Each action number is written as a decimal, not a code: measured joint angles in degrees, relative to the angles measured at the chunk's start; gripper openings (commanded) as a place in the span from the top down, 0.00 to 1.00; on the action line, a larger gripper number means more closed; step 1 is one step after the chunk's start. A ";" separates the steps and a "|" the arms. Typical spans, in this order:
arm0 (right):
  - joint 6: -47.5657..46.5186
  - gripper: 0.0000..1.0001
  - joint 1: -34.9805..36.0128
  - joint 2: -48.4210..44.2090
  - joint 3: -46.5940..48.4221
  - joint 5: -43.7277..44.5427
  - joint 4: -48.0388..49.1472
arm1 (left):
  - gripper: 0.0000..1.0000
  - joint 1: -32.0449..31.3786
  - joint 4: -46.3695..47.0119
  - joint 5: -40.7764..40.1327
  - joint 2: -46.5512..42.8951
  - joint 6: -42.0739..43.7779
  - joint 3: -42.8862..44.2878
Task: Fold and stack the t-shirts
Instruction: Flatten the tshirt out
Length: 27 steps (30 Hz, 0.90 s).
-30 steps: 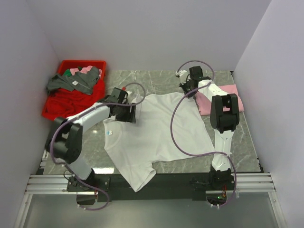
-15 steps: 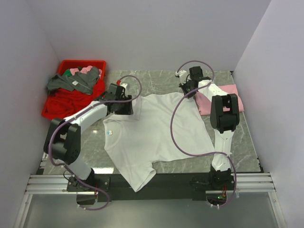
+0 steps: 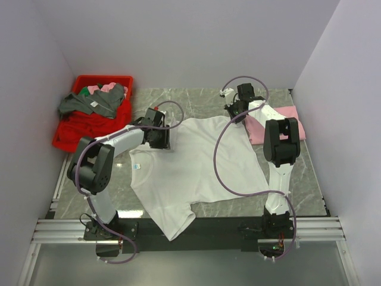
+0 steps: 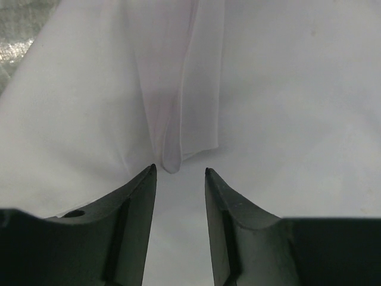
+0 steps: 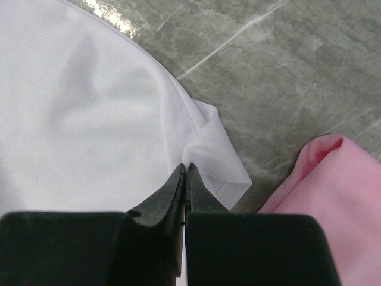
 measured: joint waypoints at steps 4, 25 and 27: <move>0.00 1.00 0.00 0.00 0.00 0.02 -0.02 | 0.62 -1.16 -0.96 -2.19 1.81 0.00 1.92; 0.17 1.00 0.00 0.00 0.00 0.00 -0.13 | 0.53 -3.56 -4.90 -10.62 5.84 0.28 7.19; 0.17 1.00 0.00 0.00 0.00 0.00 -0.13 | 0.55 -4.00 -5.20 -11.15 5.73 0.28 7.19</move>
